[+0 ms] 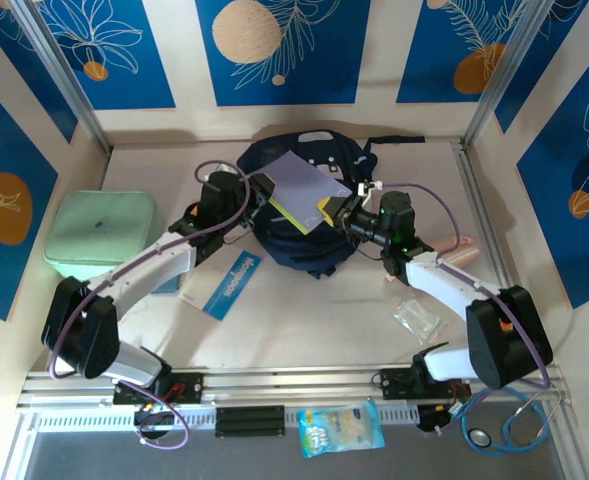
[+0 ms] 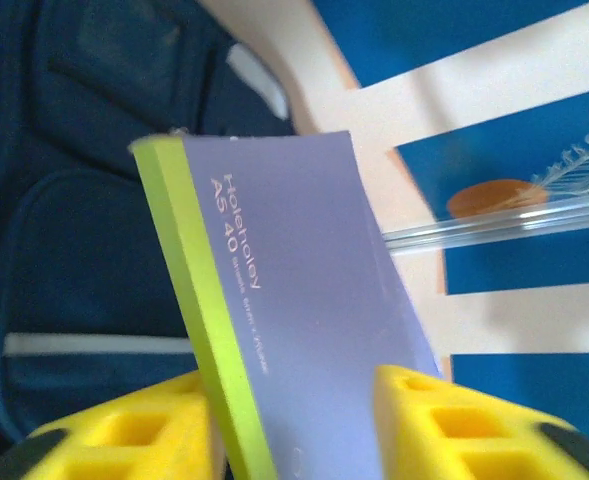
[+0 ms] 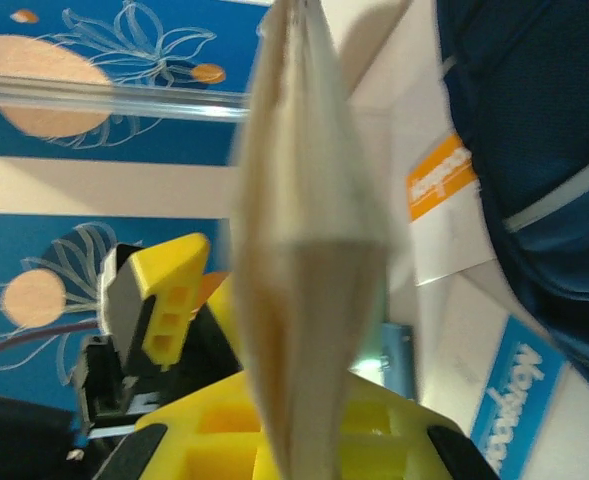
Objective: Pack the student bag
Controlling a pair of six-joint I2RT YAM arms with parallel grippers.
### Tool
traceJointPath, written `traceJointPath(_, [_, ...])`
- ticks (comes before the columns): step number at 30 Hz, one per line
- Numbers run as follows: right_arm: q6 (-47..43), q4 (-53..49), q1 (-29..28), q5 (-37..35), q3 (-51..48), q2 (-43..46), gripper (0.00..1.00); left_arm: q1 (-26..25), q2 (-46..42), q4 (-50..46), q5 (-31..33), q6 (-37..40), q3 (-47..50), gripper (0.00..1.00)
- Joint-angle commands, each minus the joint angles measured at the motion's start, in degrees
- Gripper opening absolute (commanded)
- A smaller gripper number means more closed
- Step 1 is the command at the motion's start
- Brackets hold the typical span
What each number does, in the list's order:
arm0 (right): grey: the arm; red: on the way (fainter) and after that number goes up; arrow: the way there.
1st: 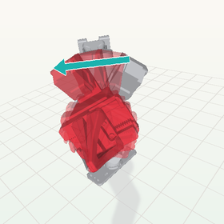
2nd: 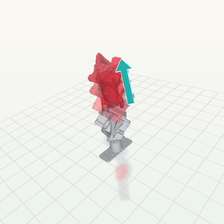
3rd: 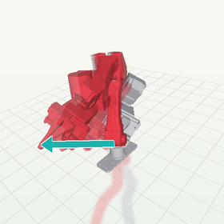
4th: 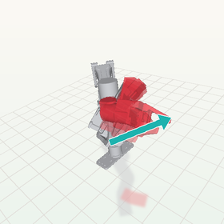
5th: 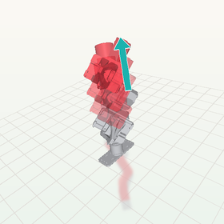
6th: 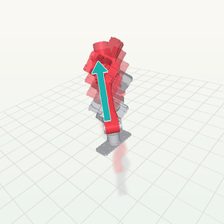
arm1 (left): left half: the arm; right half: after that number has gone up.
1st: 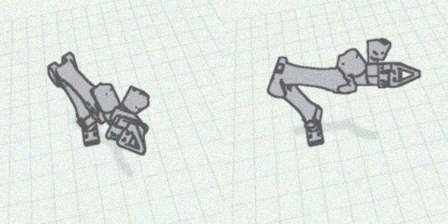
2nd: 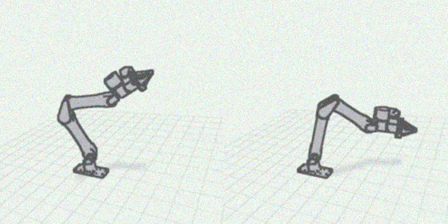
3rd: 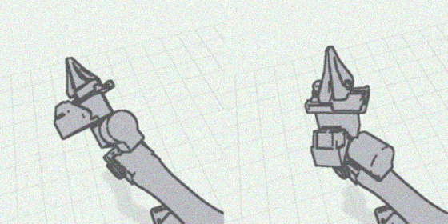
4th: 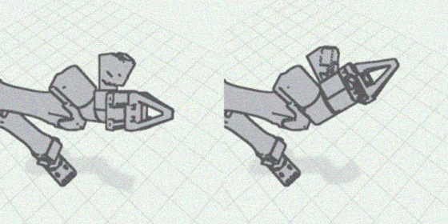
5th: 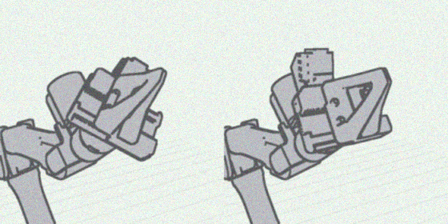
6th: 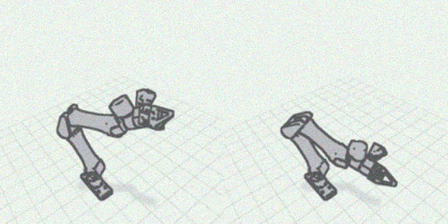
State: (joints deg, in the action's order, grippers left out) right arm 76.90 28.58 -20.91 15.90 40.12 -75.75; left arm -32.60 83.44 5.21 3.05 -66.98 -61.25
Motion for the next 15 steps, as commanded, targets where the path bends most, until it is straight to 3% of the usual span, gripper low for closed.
traceJointPath(1, [-12.8,-15.1,1.7,-5.9,3.9,5.8,0.00,0.0,1.3,-12.6,-0.9,13.8,-5.6,0.62])
traceJointPath(3, [-16.8,-22.4,3.5,-8.5,5.1,8.6,0.00,-0.1,3.0,-16.2,-1.8,20.2,-7.0,0.70])
traceJointPath(5, [-20.0,-27.3,5.9,-9.8,5.4,11.2,0.00,-0.8,5.0,-18.7,-2.6,26.6,-8.5,0.73])
traceJointPath(10, [-24.1,-36.5,13.2,-9.6,5.5,17.0,0.00,-5.5,12.9,-28.7,3.2,44.3,-18.5,0.86])
traceJointPath(15, [-26.1,-43.5,18.7,-10.1,5.2,21.7,0.00,-10.2,22.0,-33.6,3.9,61.5,-27.8,0.95])
